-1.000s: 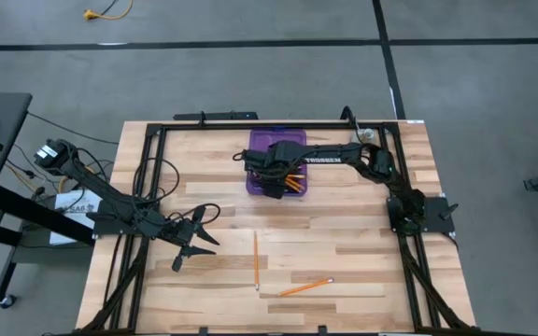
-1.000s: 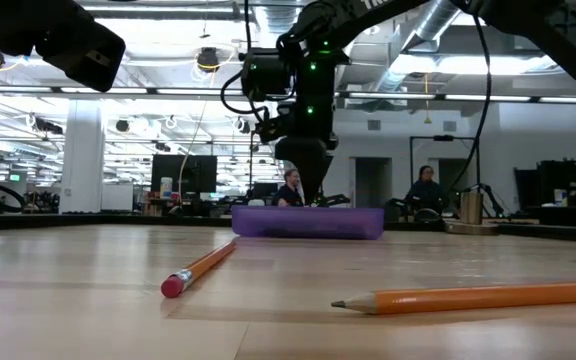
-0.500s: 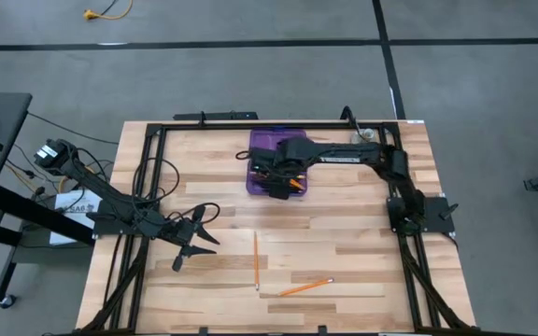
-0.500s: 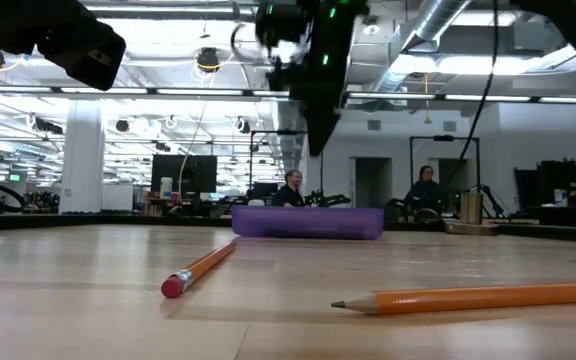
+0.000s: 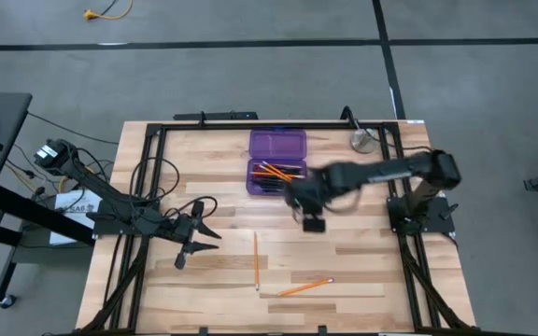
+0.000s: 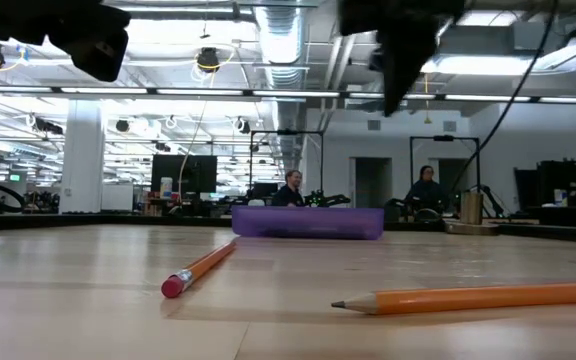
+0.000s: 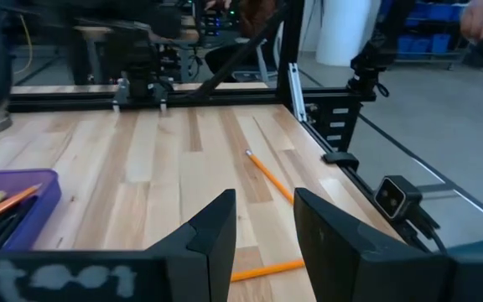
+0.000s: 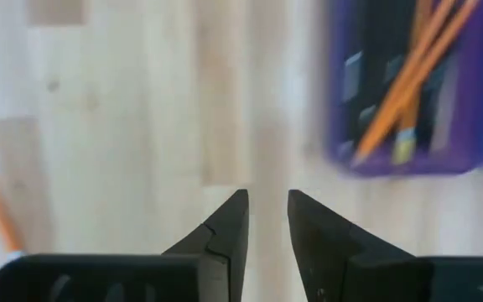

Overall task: Pick & place school supplies into a supply box
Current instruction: Put the orange pencil into the violet supply box

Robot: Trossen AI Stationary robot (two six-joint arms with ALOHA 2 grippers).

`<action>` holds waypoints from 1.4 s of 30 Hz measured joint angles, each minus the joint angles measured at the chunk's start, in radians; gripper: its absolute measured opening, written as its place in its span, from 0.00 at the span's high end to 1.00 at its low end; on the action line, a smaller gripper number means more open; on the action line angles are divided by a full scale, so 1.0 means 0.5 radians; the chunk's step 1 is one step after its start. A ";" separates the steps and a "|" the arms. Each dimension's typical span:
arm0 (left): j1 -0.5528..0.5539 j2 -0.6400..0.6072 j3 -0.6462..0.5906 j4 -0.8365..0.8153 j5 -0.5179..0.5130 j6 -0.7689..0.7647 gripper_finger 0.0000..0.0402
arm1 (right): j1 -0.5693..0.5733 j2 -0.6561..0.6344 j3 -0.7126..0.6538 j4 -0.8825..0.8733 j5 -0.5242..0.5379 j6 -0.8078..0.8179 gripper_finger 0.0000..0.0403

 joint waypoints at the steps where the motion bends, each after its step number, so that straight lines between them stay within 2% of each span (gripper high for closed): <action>1: 0.000 0.000 0.000 0.000 -0.007 0.000 0.73 | 0.064 -0.054 -0.098 0.053 0.000 0.085 0.80; 4: -0.001 0.000 0.000 0.004 -0.009 0.000 0.73 | 0.291 -0.184 -0.352 0.209 0.007 0.362 0.80; 8: -0.001 0.000 0.000 0.015 -0.036 0.001 0.73 | 0.610 -0.231 -0.539 0.429 0.116 0.717 0.80; 12: 0.000 0.000 0.000 0.015 -0.056 0.000 0.73 | 0.866 -0.116 -0.560 0.610 0.232 0.835 0.80; 15: 0.000 0.000 0.000 0.016 -0.055 -0.008 0.73 | 0.976 0.026 -0.559 0.796 0.258 0.836 0.80; 18: 0.000 0.000 0.000 0.018 -0.058 -0.018 0.73 | 1.021 0.159 -0.526 0.887 0.261 0.853 0.80; 30: 0.000 0.000 0.000 0.058 -0.061 -0.054 0.73 | 1.009 0.447 -0.322 0.708 0.186 0.853 0.80; 42: 0.000 -0.001 0.000 0.030 -0.061 -0.069 0.73 | 1.068 0.439 -0.311 0.769 -0.037 0.832 0.80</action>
